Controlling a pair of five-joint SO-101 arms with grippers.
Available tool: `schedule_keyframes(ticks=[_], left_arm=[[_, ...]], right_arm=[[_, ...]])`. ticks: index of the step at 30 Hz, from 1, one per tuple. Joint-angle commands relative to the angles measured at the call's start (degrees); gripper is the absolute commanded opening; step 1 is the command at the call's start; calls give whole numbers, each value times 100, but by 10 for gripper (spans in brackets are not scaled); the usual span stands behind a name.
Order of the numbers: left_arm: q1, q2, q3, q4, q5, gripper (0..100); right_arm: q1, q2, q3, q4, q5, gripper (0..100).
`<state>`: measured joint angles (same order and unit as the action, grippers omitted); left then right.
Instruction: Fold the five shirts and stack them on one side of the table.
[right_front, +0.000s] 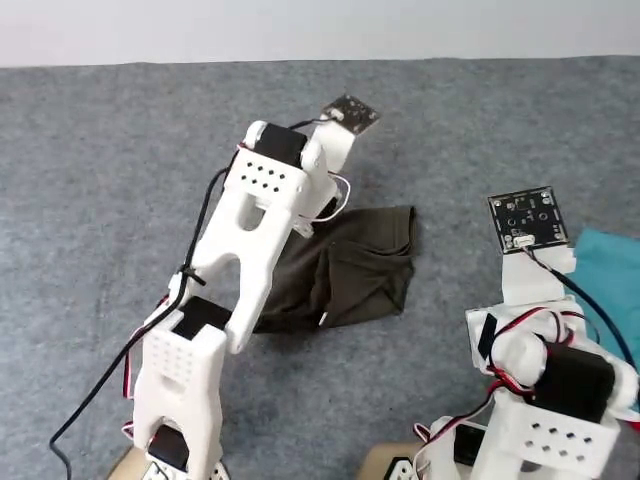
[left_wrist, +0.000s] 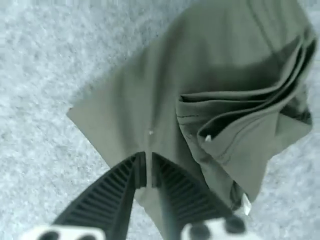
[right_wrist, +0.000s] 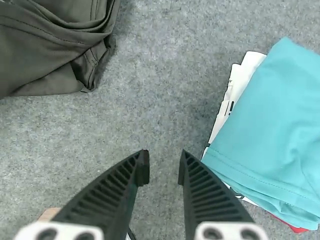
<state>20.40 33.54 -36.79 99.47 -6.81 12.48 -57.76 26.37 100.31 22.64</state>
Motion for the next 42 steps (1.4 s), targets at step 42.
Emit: schedule_keyframes(ticks=[42], left_arm=[[-132,-545,1587,-897,-290,6]], right_arm=[[-40,-31,-26,145,-62,105]])
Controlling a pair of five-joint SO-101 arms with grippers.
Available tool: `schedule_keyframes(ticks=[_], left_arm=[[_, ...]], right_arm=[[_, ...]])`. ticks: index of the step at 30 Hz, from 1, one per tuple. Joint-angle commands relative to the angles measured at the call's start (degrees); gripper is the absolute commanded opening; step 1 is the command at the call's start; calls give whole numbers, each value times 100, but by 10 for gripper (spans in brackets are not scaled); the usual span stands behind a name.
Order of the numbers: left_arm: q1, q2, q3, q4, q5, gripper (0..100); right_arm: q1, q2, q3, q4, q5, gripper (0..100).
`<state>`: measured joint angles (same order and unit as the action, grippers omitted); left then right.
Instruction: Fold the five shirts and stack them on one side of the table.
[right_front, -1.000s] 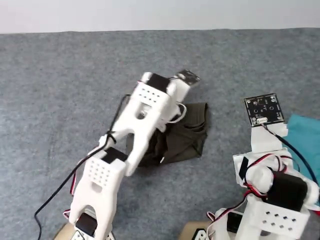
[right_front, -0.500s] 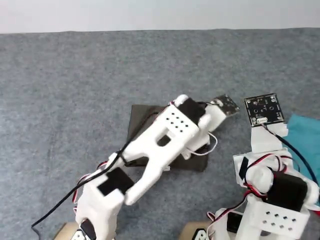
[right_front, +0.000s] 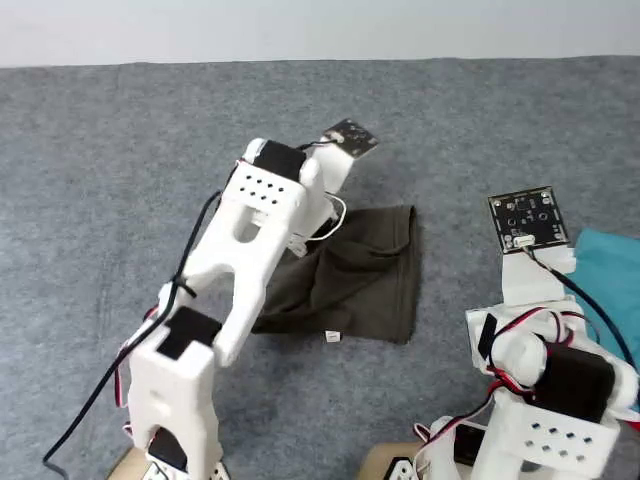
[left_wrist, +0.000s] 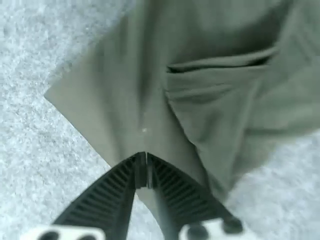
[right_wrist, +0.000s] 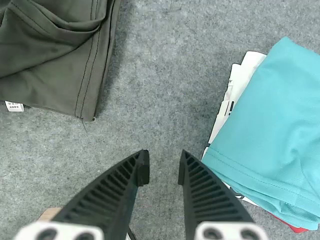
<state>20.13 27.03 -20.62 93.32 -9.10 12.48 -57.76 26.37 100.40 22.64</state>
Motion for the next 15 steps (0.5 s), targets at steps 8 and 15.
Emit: schedule_keyframes(ticks=[8,15], left_arm=[[607,695,-13,-299,132,6],[1468,484,-22,-53,484,6]], right_arm=[[-40,-48,9,163,-62,105],[-40,-57,220,127,-62,105]])
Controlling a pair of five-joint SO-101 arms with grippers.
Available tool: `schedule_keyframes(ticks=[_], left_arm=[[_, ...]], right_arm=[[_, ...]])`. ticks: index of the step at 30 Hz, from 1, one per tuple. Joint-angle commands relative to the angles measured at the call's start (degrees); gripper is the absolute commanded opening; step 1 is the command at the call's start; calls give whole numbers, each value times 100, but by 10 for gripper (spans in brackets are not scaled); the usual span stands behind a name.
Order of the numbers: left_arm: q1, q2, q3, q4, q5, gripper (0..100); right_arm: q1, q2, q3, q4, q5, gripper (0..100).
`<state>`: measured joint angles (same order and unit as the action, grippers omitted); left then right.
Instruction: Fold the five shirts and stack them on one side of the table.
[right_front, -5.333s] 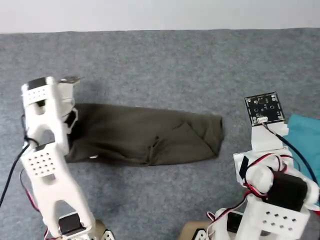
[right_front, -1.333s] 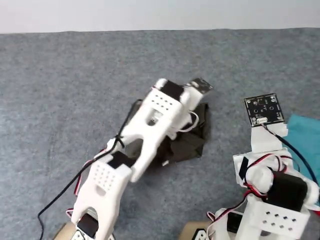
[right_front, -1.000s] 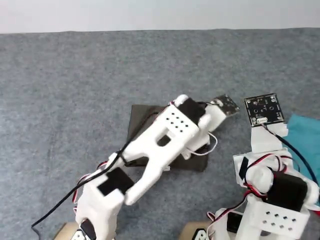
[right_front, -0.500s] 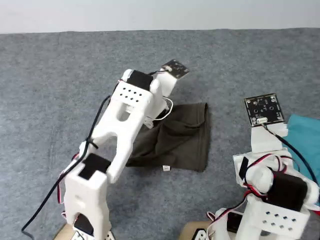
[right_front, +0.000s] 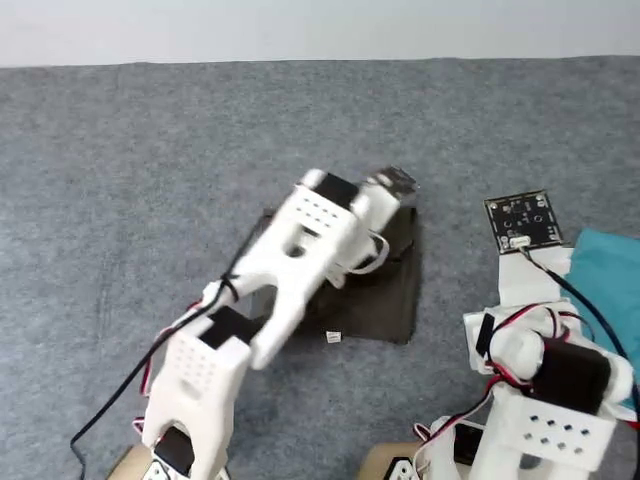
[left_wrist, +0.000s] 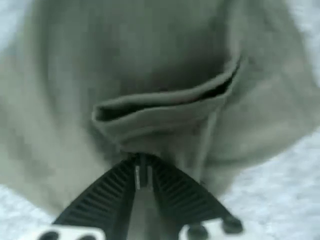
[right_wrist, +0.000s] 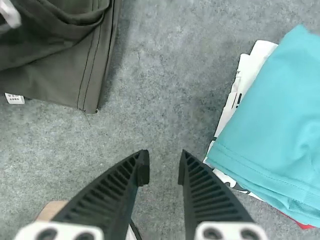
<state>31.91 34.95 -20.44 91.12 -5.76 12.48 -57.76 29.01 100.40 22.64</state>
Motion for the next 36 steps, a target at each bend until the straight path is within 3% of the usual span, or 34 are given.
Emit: schedule_keyframes(ticks=[1,13,21,25,31,36], left_arm=[[369,-387,-40,246,158,6],[774,-1653,-13,914,316,6],[-571,-1371,-40,44,-290,6],[-826,-782,-48,-413,-422,6],[-651,-114,-48,-677,-413,6],[-26,-35,-48,-510,-211,6]], right_arm=[[-40,-57,-44,119,-62,105],[-40,-48,-44,-66,-70,105],[-40,-40,-44,-127,-62,105],[-40,-22,-44,-145,-62,105],[-40,-22,-44,-215,-62,105],[-40,-31,-44,-198,-62,105]])
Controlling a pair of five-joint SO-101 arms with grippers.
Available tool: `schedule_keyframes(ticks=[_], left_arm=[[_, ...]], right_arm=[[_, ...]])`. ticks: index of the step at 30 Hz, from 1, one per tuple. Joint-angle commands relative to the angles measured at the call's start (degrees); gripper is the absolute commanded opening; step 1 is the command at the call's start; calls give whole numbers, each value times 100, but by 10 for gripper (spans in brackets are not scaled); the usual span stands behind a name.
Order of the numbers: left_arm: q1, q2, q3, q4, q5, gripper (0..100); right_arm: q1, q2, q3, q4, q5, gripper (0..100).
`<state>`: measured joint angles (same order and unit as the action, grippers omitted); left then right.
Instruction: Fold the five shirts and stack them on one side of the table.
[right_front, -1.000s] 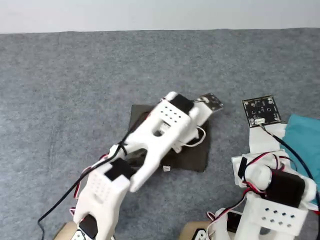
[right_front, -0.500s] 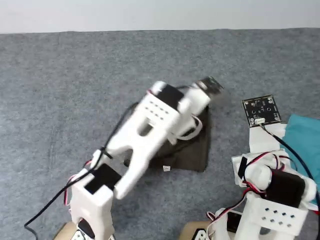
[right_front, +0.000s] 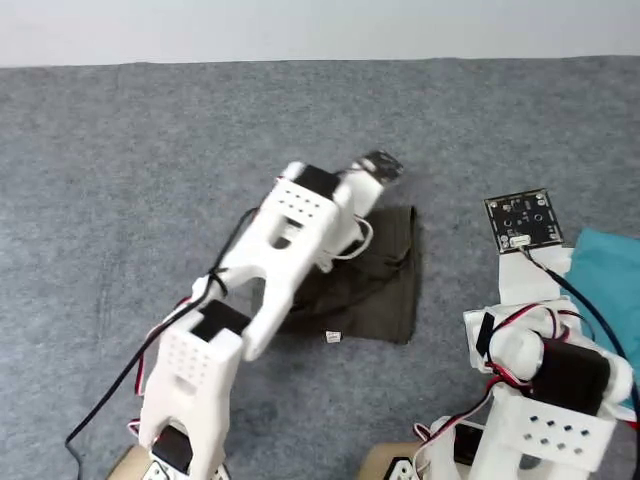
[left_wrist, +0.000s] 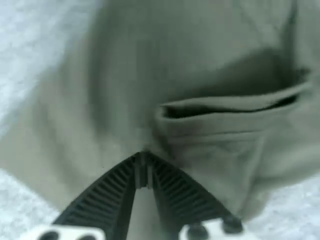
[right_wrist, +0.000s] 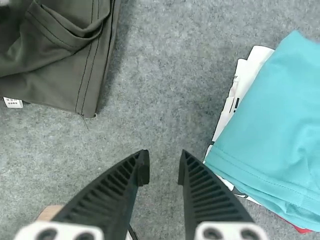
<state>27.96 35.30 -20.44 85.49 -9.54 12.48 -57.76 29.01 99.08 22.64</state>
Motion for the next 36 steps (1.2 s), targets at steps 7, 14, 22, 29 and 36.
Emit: schedule_keyframes(ticks=[7,14,22,29,36], left_arm=[[1284,-176,-48,774,492,6],[1284,-1284,-40,1178,466,6],[554,-1644,-13,905,202,6],[-79,-484,-48,62,-105,6],[378,105,-101,158,-53,6]], right_arm=[[-40,-31,-44,-84,-62,105],[-40,-40,-44,-84,-62,105],[-40,-31,-44,-84,-62,105],[-40,-57,-44,-75,-62,105],[-40,-57,-44,-75,-62,105]])
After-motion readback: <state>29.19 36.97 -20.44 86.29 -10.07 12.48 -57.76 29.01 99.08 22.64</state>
